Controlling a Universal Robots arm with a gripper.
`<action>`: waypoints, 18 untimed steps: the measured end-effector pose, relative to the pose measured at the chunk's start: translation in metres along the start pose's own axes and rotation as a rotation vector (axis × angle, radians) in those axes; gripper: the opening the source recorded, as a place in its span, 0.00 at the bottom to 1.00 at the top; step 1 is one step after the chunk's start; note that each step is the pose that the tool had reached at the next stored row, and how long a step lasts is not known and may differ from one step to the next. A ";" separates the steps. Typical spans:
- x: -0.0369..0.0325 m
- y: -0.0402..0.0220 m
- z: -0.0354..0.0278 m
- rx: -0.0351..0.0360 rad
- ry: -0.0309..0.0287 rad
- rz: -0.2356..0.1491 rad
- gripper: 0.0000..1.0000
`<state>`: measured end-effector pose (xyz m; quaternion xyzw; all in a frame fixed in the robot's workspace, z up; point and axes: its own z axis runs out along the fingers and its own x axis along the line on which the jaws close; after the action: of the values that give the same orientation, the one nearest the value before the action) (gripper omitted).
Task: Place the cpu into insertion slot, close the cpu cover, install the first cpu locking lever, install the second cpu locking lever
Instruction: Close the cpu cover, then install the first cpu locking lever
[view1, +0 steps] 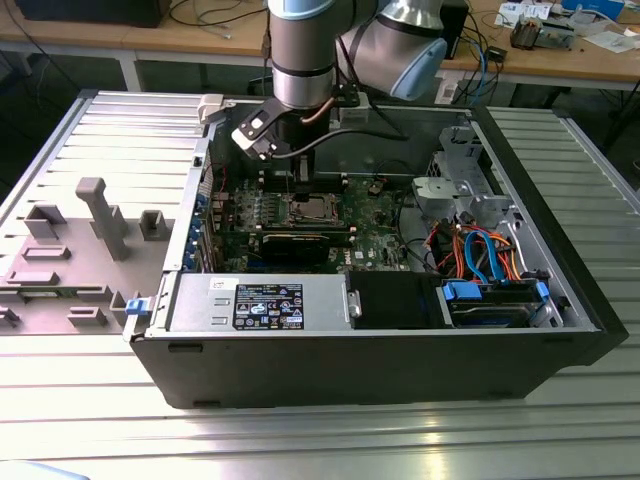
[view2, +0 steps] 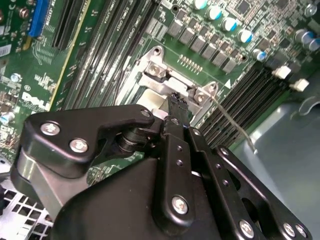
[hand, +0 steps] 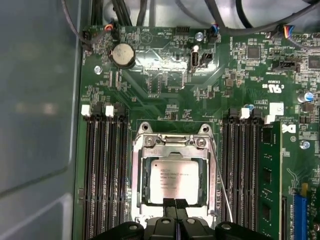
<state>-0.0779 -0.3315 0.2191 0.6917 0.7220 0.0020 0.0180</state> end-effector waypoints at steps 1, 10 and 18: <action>0.0000 -0.0005 0.0012 -0.0002 0.0002 -0.007 0.11; -0.0002 0.0208 0.0126 -0.0006 -0.0004 -0.020 0.11; -0.0002 0.0212 0.0126 -0.0006 -0.0004 -0.020 0.11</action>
<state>-0.0564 -0.3311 0.2071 0.6845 0.7288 0.0019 0.0184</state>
